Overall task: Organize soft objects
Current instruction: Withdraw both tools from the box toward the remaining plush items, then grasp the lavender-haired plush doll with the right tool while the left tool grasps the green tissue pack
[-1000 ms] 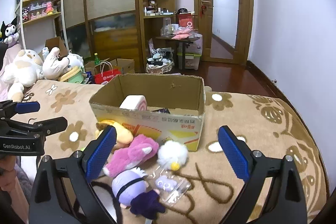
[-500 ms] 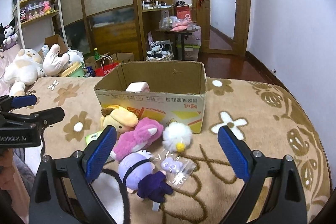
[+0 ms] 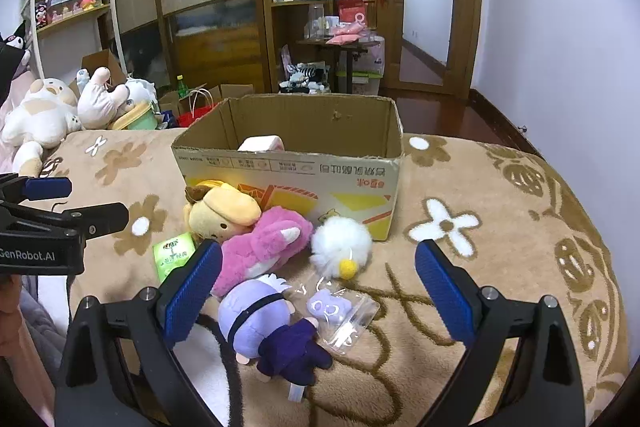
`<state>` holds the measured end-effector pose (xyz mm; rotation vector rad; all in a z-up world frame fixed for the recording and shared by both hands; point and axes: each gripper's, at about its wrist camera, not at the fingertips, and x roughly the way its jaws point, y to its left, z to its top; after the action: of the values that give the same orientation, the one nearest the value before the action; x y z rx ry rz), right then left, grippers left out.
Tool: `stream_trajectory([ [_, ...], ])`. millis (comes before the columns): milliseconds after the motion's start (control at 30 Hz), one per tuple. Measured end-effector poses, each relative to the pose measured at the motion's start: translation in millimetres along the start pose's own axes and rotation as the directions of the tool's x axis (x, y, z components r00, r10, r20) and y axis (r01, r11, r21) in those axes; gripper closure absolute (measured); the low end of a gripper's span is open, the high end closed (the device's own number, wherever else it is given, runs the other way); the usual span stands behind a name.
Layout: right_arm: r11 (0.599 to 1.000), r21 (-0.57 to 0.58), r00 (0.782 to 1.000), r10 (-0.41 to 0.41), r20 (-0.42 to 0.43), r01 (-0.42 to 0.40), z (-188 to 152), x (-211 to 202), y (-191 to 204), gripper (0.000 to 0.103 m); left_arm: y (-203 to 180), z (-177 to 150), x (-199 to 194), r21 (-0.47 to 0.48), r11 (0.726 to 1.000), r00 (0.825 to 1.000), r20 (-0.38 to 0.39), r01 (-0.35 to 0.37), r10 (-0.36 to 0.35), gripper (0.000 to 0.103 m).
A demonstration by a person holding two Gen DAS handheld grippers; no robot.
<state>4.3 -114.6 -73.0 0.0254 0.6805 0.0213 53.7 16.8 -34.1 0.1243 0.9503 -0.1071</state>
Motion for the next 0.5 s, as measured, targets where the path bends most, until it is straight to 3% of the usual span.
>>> stream_trajectory([
  [500, 1.0, 0.009, 0.998, -0.008, -0.068, 0.008, -9.0, 28.7, 5.2, 0.002, 2.6, 5.1, 45.1, -0.026, 1.0, 0.993, -0.116, -0.011, 0.008, 0.005],
])
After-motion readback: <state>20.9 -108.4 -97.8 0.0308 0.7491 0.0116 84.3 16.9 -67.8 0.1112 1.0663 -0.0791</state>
